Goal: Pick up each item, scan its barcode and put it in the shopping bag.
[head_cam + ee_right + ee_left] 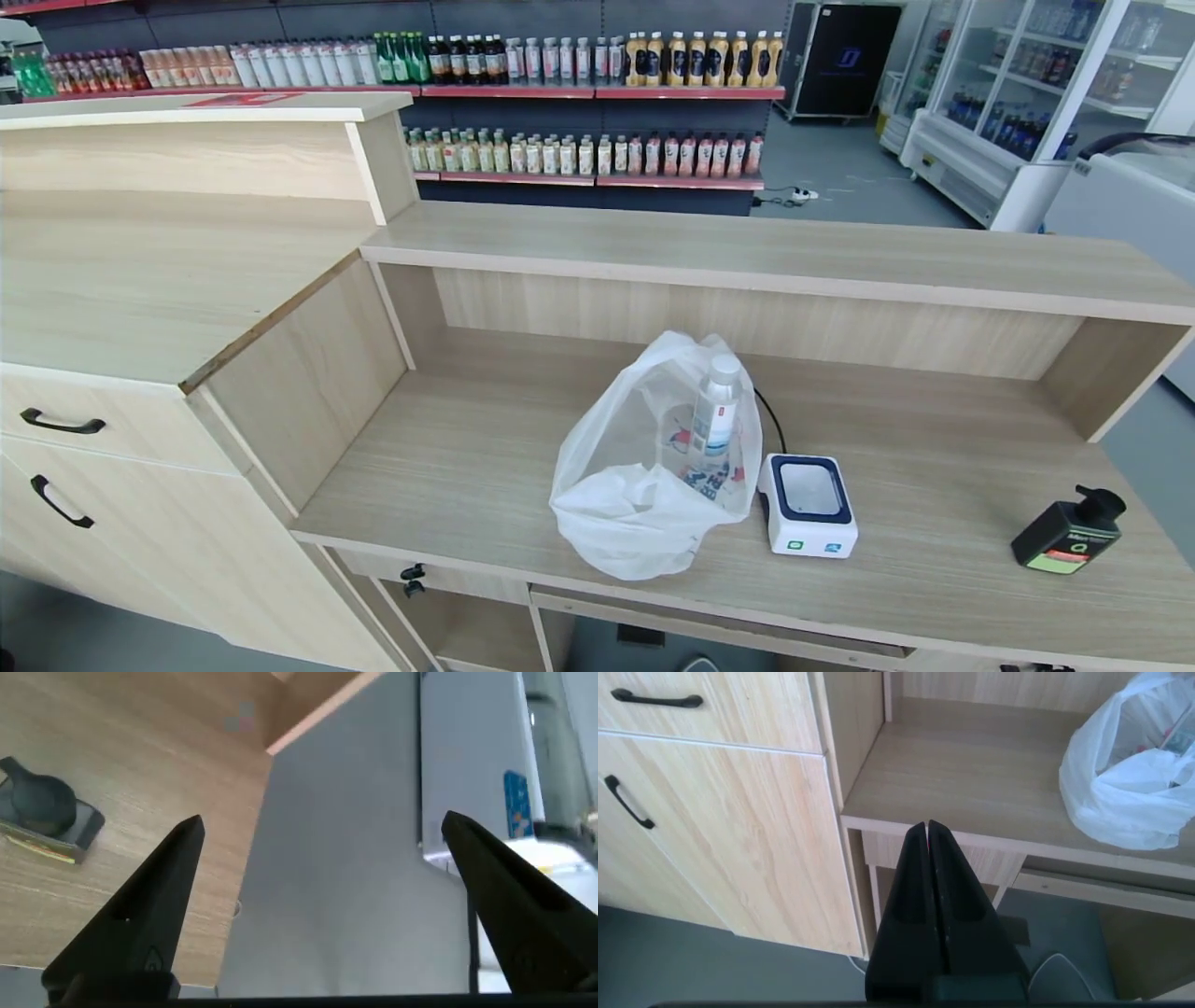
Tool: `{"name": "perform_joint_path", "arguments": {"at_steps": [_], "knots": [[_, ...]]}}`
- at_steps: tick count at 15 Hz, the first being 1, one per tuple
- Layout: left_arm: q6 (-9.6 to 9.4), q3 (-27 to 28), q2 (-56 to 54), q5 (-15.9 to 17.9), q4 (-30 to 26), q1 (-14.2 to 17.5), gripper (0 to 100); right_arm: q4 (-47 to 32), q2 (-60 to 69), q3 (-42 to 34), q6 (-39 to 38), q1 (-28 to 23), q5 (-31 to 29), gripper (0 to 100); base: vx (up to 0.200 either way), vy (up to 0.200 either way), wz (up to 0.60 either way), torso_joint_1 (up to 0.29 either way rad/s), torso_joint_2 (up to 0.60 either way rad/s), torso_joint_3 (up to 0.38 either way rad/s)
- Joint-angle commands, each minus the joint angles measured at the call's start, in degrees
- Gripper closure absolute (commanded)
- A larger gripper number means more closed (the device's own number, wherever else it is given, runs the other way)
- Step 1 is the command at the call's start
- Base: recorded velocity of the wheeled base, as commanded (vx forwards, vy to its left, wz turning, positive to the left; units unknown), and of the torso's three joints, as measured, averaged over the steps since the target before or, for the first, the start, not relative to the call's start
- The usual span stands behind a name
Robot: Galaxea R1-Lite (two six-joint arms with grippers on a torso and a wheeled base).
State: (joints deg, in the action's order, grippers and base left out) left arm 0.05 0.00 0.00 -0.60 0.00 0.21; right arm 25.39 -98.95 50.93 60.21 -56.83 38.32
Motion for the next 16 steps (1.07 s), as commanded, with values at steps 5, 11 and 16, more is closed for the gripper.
{"name": "perform_joint_path", "arguments": {"at_steps": [5, 11, 16], "knots": [[0.04, 0.00, 0.00, -0.02, 0.00, 0.06, 100, -13.44, -8.54, -0.92, 20.39, -0.46, 11.61, 0, 0.000, 0.000, 0.00, 0.000, 0.00, 0.000], [0.04, 0.00, 0.00, -0.02, 0.00, 0.06, 100, -24.34, -13.46, 3.91, 20.39, -0.46, 5.81, 0, 0.000, 0.000, 0.00, 0.000, 0.00, 0.000], [0.04, 0.00, 0.00, -0.02, 0.00, 0.06, 100, -24.95, -18.30, 8.83, 20.65, -0.46, 4.49, 0, 0.000, 0.000, 0.00, 0.000, 0.00, 0.000]]}}
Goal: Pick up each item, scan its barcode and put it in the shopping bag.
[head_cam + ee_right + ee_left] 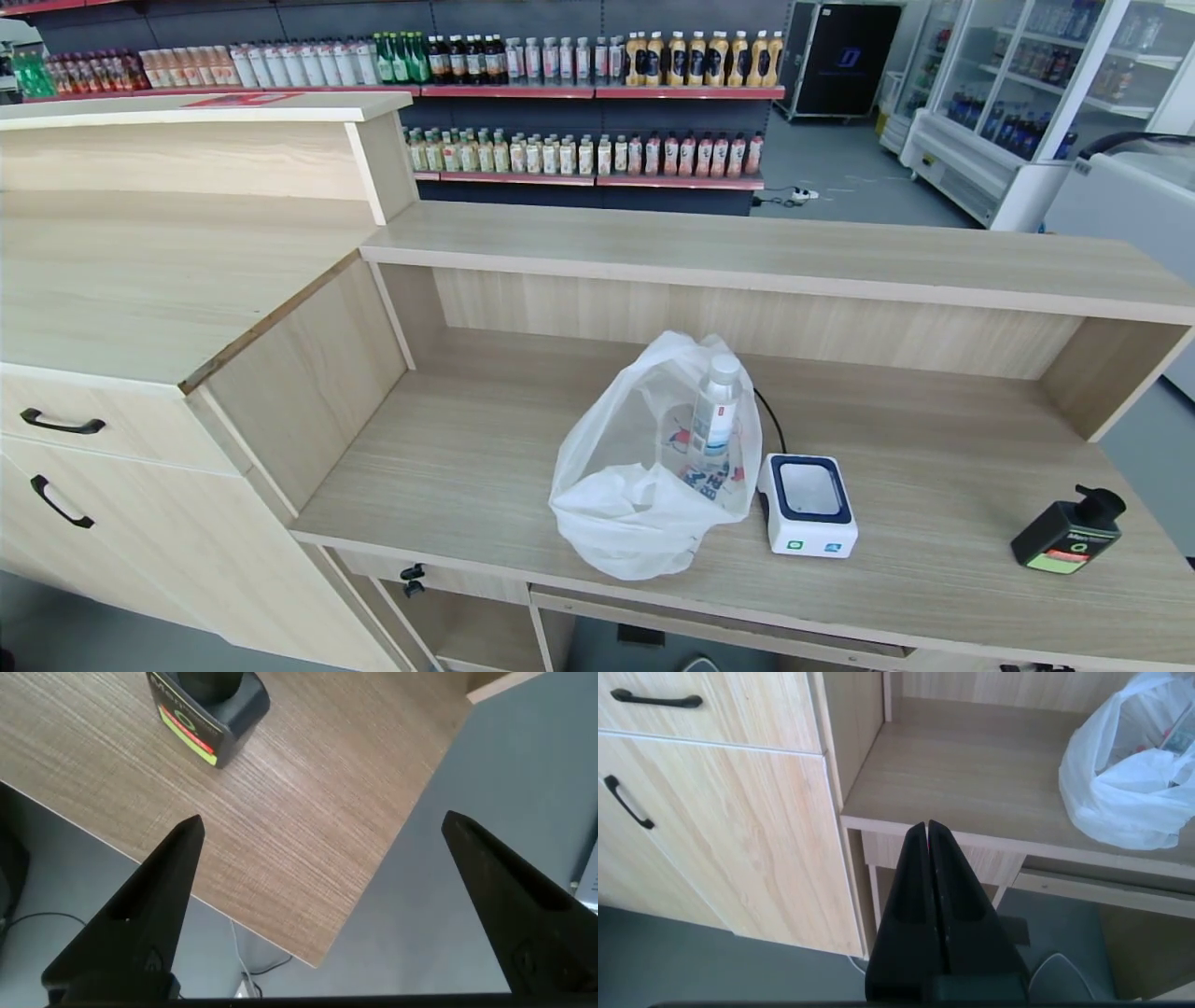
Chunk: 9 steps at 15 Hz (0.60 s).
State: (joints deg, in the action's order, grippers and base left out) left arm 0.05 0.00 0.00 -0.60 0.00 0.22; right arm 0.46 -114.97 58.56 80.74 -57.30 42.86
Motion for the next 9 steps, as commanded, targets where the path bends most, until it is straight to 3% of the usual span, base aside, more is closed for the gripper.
{"name": "perform_joint_path", "arguments": {"at_steps": [1, 6, 9], "knots": [[0.04, 0.00, 0.00, -0.02, 0.00, 0.04, 100, 0.06, -2.98, 1.55, 0.21, 0.00, -0.15, 0, 0.000, 0.000, 0.00, 0.000, 0.00, 0.000], [0.04, 0.00, 0.00, -0.02, 0.00, 0.04, 100, -0.11, -5.88, 1.29, 2.76, 0.00, -0.94, 0, 0.000, 0.000, 0.00, 0.000, 0.00, 0.000], [0.04, 0.00, 0.00, -0.02, 0.00, 0.04, 100, 0.06, -7.46, 1.55, 3.81, 4.39, -0.67, 0, 0.000, 0.000, 0.00, 0.000, 0.00, 0.000]]}}
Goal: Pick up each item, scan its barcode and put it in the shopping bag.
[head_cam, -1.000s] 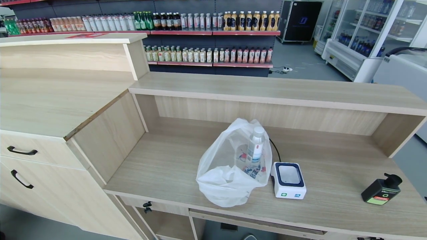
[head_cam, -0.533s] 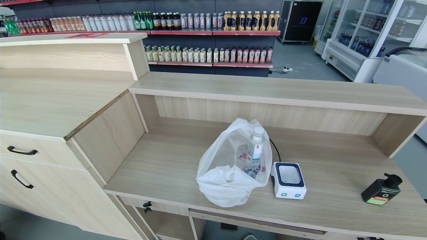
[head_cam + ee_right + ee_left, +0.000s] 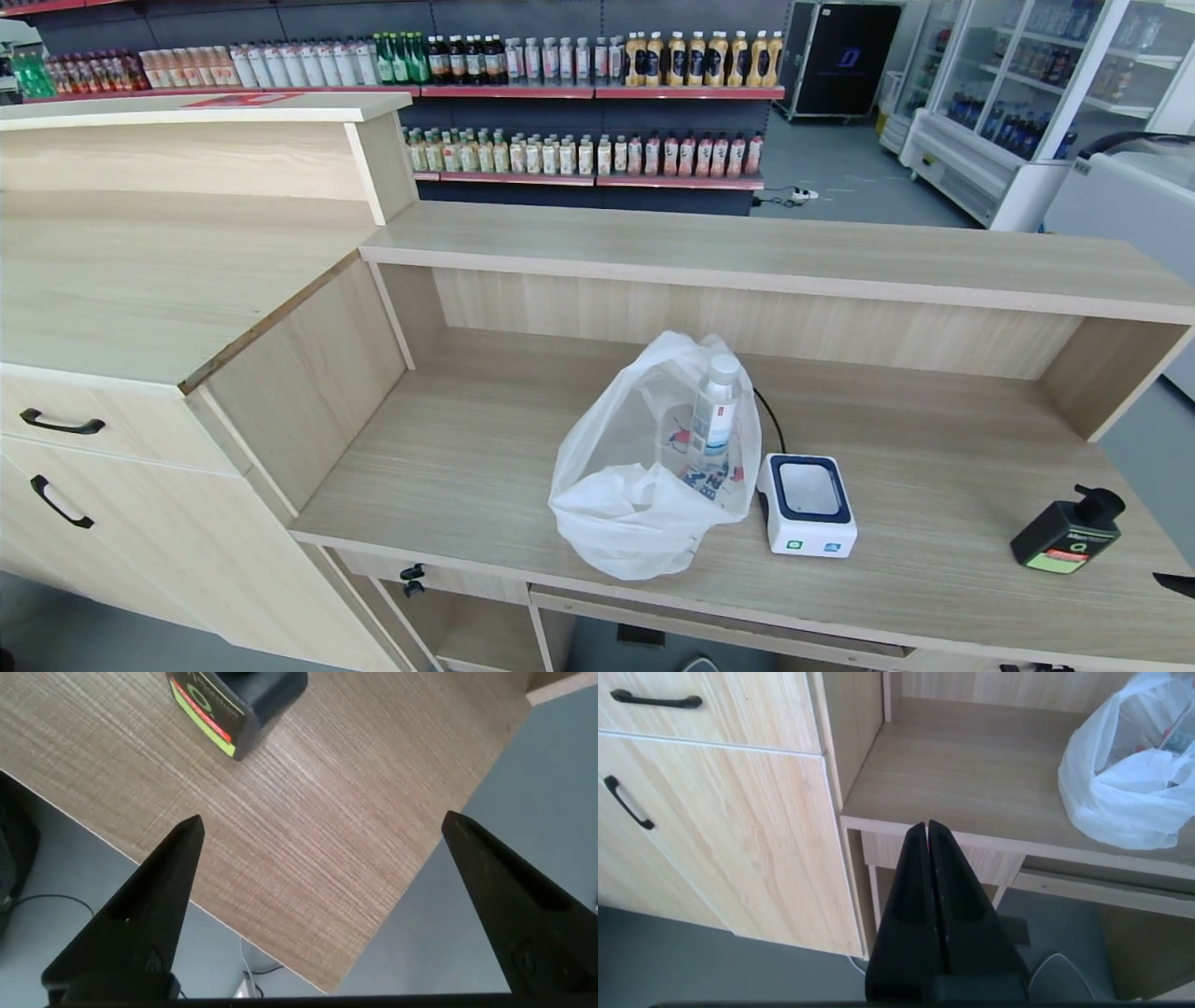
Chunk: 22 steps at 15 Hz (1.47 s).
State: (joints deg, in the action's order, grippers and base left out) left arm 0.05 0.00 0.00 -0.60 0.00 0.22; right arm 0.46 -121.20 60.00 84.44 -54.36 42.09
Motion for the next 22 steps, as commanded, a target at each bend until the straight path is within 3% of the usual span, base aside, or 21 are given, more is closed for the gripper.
{"name": "perform_joint_path", "arguments": {"at_steps": [1, 13, 14, 22], "knots": [[0.04, 0.00, 0.00, -0.02, 0.00, 0.04, 100, 0.24, -1.58, 0.38, 0.11, 2.77, 0.09, 0, 0.000, 0.000, 0.00, 0.000, 0.00, 0.000], [0.04, 0.00, 0.00, -0.02, 0.00, 0.04, 100, 0.24, -4.48, 0.47, 6.61, 7.34, 0.01, 0, 0.000, 0.000, 0.00, 0.000, 0.00, 0.000], [0.04, 0.00, 0.00, -0.02, 0.00, 0.04, 100, 0.24, -4.75, 0.55, 6.43, 8.04, 0.09, 100, 0.000, 0.000, 0.00, 0.000, 0.00, 0.000], [-0.05, 0.00, 0.00, -0.02, 0.00, 0.04, 100, 0.68, -5.72, 0.82, 6.61, 10.76, 0.09, 100, 0.000, 0.000, 0.00, 0.000, 0.00, 0.000]]}}
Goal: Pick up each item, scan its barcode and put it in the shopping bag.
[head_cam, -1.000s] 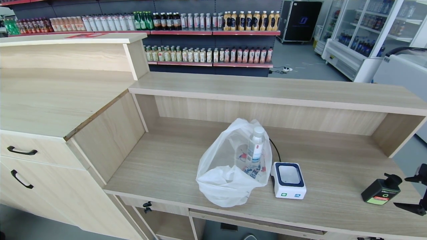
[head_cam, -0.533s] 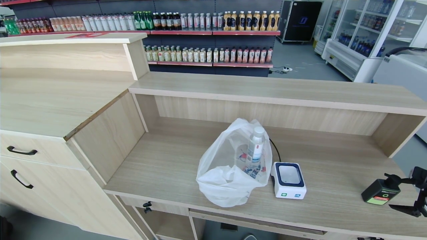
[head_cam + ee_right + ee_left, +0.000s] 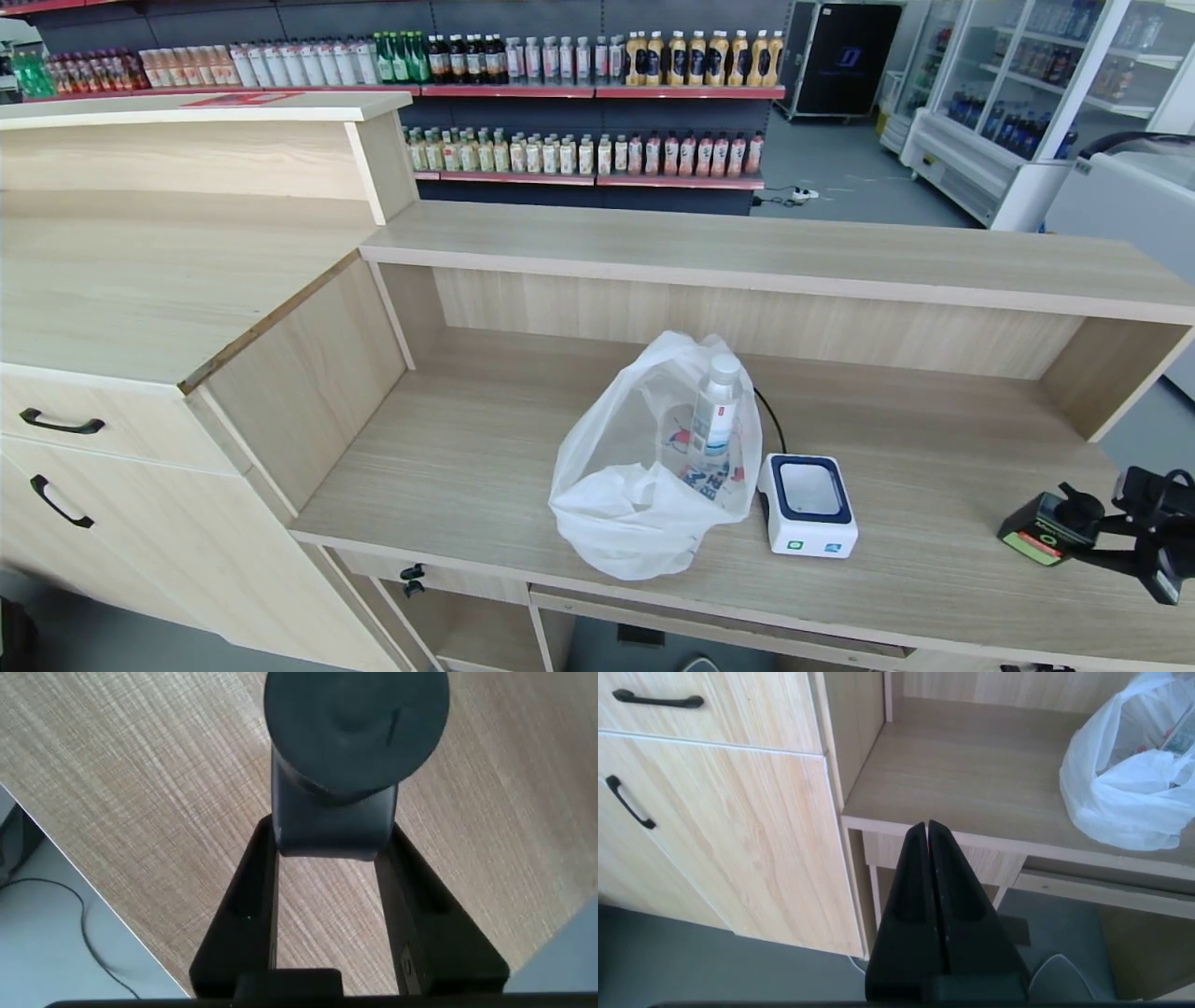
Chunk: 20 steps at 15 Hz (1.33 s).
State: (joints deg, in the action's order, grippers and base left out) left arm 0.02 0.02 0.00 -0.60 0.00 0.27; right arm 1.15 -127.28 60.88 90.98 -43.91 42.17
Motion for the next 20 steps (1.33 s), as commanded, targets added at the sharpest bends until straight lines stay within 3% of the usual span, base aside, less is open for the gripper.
{"name": "perform_joint_path", "arguments": {"at_steps": [1, 5, 8, 11, 16, 20], "knots": [[-0.02, -0.02, 0.00, -0.02, 0.00, 0.00, 100, 1.23, 1.95, -0.15, 0.25, 0.32, 0.37, 100, 0.000, 0.000, 0.00, 0.000, 0.00, 0.000], [0.06, -0.02, 0.00, -0.02, 0.00, 0.00, 100, 5.18, 18.30, -5.16, 1.22, -0.30, 4.85, 100, 0.000, 0.000, 0.00, 0.000, 0.00, 0.000], [0.06, -0.02, 0.00, -0.02, 0.00, 0.00, 100, 4.65, 31.92, -13.07, 10.71, -2.94, 10.83, 100, 0.000, 0.000, 0.00, 0.000, 0.00, 0.000], [0.06, -0.02, 0.00, -0.02, 0.00, 0.00, 100, 3.25, 34.03, -14.83, 14.49, -1.44, 13.99, 100, 0.000, 0.000, 0.00, 0.000, 0.00, 0.000], [-0.02, -0.02, 0.00, -0.02, 0.00, 0.00, 100, 0.79, 37.19, -13.77, -2.21, -7.33, 9.51, 100, 0.000, 0.000, 0.00, 0.000, 0.00, 0.000], [0.06, -0.02, 0.00, -0.02, 0.00, 0.00, 100, 0.88, 37.11, -13.59, -13.37, -7.15, 8.99, 100, 0.000, 0.000, 0.00, 0.000, 0.00, 0.000]]}}
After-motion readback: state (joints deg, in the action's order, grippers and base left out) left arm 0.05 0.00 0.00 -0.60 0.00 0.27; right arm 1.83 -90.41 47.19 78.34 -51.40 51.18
